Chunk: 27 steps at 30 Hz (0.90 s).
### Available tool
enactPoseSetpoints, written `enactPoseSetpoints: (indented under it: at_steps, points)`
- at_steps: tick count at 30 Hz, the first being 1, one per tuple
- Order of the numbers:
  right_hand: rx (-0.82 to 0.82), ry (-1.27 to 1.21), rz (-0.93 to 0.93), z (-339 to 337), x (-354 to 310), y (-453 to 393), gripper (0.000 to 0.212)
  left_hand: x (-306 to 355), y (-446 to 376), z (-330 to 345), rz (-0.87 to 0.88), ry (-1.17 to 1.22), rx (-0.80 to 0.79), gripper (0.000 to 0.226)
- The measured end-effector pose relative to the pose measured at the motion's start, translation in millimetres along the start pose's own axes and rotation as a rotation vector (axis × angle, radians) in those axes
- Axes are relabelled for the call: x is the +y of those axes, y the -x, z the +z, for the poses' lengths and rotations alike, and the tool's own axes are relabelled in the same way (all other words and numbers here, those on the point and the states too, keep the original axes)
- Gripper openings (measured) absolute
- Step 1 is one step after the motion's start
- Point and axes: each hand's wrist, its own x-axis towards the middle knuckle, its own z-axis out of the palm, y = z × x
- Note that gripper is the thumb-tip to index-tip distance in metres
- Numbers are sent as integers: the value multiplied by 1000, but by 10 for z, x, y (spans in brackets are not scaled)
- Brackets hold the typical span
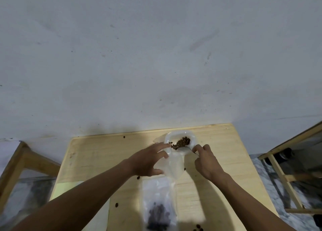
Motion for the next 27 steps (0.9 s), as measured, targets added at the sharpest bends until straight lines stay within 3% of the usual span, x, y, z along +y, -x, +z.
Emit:
enactPoseSetpoints:
  at_steps: [3, 8, 13, 18, 24, 27]
  points:
    - [-11, -30, 14, 18, -19, -3, 46, 26, 39, 46, -47, -17, -59, 56]
    - [154, -53, 22, 22, -1, -34, 27, 57, 41, 155, -112, 30, -99, 61]
    - [318, -587, 74, 3, -43, -5, 17, 85, 1, 206, -141, 83, -79, 63]
    - [504, -785, 39, 71, -138, 24, 17, 113, -26, 235, -135, 98, -36, 63]
    - [669, -628, -167, 184, -155, 53, 26, 138, -22, 282, -120, 101, 10, 62]
    - [685, -556, -160, 292, -108, 54, 26, 145, -30, 297, -117, 101, 39, 62]
